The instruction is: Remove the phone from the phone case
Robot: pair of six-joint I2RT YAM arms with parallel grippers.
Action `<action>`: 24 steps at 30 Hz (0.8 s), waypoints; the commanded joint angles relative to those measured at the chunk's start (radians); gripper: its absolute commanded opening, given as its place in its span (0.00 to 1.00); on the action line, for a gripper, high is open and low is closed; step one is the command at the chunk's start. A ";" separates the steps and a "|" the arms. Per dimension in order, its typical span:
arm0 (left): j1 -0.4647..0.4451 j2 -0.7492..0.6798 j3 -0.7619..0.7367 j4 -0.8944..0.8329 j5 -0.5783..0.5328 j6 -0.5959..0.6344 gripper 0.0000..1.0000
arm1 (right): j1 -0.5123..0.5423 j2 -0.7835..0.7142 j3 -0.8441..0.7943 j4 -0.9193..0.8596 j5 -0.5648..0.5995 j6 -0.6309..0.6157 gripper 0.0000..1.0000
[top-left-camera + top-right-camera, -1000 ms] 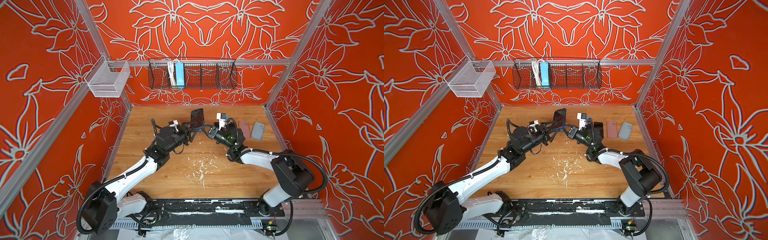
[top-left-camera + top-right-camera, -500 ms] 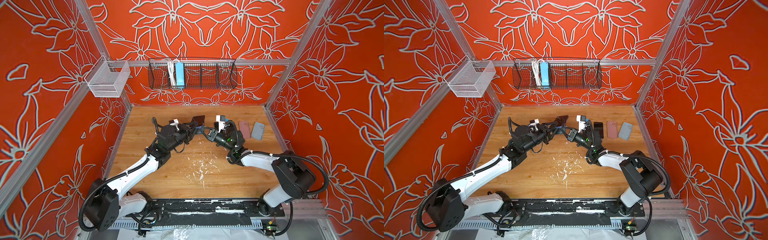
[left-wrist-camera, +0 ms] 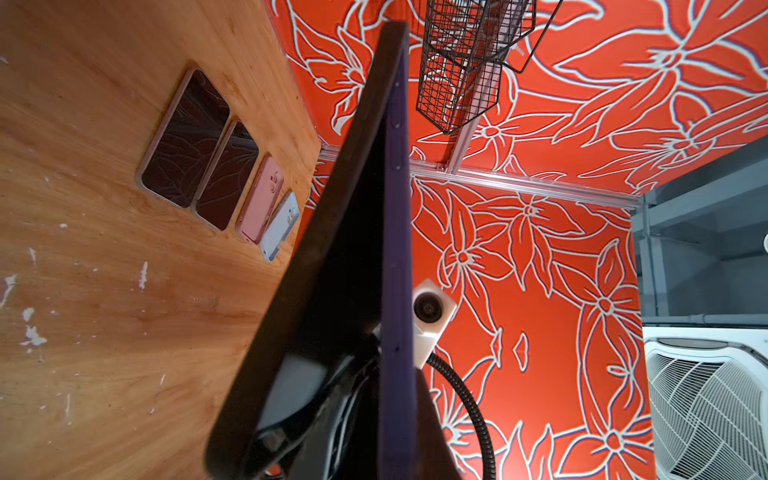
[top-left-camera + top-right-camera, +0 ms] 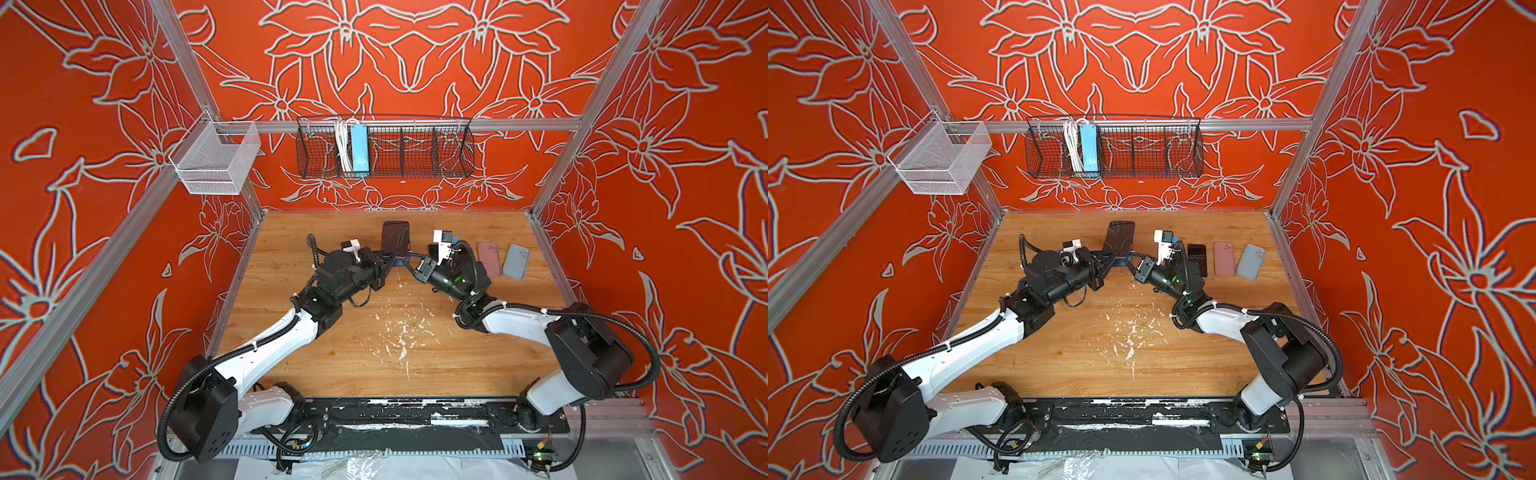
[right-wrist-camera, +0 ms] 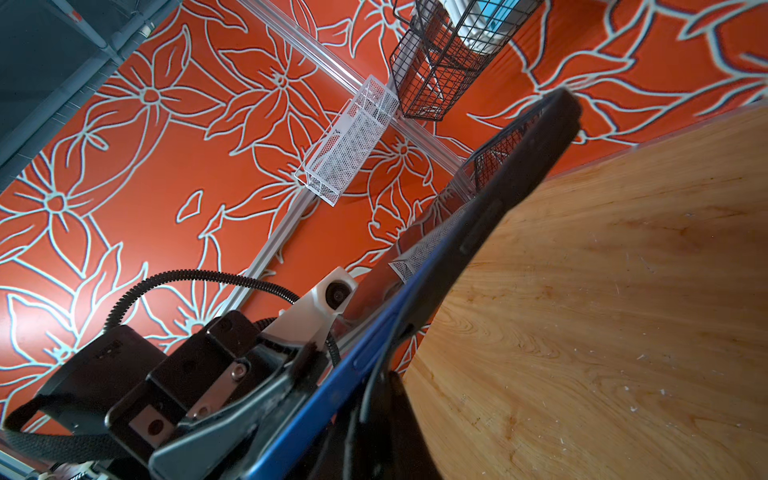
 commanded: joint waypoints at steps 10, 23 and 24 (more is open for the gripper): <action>0.010 -0.081 0.092 0.024 -0.002 0.037 0.00 | -0.021 -0.049 -0.071 -0.167 0.175 0.010 0.02; 0.009 -0.214 0.061 -0.047 -0.010 0.042 0.00 | -0.100 -0.031 -0.098 -0.211 0.224 0.007 0.01; 0.009 -0.218 0.063 -0.052 -0.011 0.050 0.00 | -0.107 -0.038 -0.101 -0.219 0.225 0.005 0.02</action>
